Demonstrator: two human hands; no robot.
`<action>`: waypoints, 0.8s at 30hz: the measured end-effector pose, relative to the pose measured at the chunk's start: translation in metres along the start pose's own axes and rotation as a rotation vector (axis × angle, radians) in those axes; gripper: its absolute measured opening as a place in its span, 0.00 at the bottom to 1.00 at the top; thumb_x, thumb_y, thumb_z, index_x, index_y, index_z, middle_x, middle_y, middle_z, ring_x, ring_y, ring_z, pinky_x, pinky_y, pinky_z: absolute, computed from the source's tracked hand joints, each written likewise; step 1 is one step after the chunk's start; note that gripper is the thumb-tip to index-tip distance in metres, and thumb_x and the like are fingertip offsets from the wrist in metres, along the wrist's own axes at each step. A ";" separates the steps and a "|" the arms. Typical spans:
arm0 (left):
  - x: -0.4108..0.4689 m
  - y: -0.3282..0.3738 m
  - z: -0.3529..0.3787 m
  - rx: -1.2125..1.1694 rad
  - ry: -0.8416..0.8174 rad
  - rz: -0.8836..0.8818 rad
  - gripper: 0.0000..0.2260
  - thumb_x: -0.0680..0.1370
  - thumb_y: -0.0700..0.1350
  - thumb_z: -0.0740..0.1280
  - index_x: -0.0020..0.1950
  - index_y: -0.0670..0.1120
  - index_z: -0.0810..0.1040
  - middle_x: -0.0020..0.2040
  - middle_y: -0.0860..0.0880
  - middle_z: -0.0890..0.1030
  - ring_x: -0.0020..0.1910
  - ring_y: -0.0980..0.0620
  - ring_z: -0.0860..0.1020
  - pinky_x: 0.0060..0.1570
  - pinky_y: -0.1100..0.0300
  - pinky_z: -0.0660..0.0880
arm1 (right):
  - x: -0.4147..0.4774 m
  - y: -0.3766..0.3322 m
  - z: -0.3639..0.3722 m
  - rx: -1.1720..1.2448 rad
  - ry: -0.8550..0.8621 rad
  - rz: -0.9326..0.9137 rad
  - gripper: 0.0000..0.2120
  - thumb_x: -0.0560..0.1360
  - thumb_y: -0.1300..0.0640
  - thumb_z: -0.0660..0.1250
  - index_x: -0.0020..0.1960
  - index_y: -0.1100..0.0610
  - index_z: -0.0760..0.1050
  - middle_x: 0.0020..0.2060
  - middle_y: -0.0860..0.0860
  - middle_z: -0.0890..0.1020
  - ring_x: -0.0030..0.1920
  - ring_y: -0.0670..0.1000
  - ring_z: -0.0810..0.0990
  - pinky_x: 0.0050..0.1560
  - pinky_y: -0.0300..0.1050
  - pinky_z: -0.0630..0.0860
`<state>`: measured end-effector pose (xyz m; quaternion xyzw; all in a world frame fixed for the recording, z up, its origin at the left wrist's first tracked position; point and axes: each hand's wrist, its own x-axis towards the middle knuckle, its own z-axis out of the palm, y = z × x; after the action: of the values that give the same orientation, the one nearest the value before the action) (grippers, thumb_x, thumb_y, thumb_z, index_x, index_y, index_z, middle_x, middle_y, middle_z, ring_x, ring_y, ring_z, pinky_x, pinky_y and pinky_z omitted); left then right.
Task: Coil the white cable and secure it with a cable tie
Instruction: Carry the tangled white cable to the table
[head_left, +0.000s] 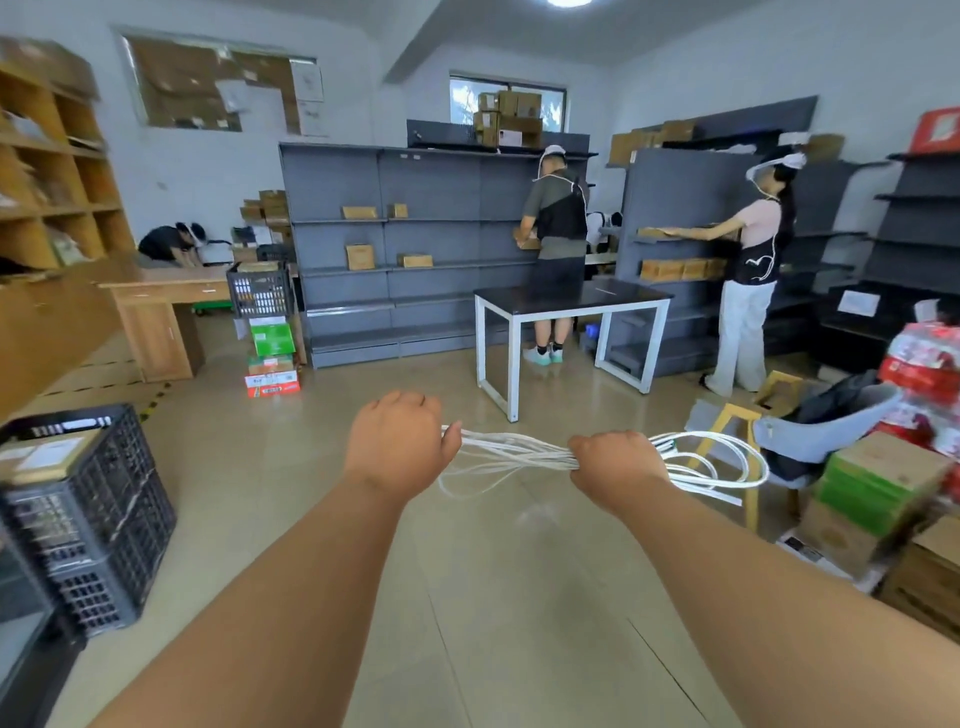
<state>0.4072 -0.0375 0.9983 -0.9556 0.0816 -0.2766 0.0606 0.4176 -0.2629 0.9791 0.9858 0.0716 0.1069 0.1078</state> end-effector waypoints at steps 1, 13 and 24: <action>0.012 0.004 0.005 -0.001 0.002 -0.002 0.18 0.79 0.55 0.53 0.54 0.44 0.75 0.53 0.45 0.78 0.54 0.45 0.74 0.51 0.55 0.68 | 0.011 0.007 0.001 -0.006 0.006 0.001 0.12 0.77 0.59 0.54 0.57 0.55 0.71 0.51 0.54 0.80 0.52 0.56 0.77 0.45 0.44 0.62; 0.162 -0.016 0.119 -0.043 -0.047 -0.007 0.18 0.79 0.55 0.53 0.54 0.44 0.75 0.52 0.46 0.78 0.54 0.46 0.74 0.51 0.55 0.69 | 0.171 0.056 0.061 -0.058 -0.029 0.102 0.11 0.76 0.58 0.54 0.55 0.55 0.70 0.50 0.53 0.80 0.52 0.55 0.77 0.45 0.43 0.62; 0.358 -0.023 0.216 -0.099 0.014 0.124 0.16 0.80 0.54 0.53 0.51 0.44 0.75 0.50 0.46 0.78 0.51 0.46 0.75 0.47 0.55 0.67 | 0.346 0.080 0.096 -0.014 -0.022 0.271 0.11 0.76 0.60 0.53 0.55 0.56 0.70 0.45 0.53 0.79 0.41 0.55 0.71 0.45 0.43 0.61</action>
<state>0.8246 -0.0676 1.0067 -0.9485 0.1548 -0.2749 0.0300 0.7831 -0.3024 0.9738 0.9868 -0.0641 0.1102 0.1002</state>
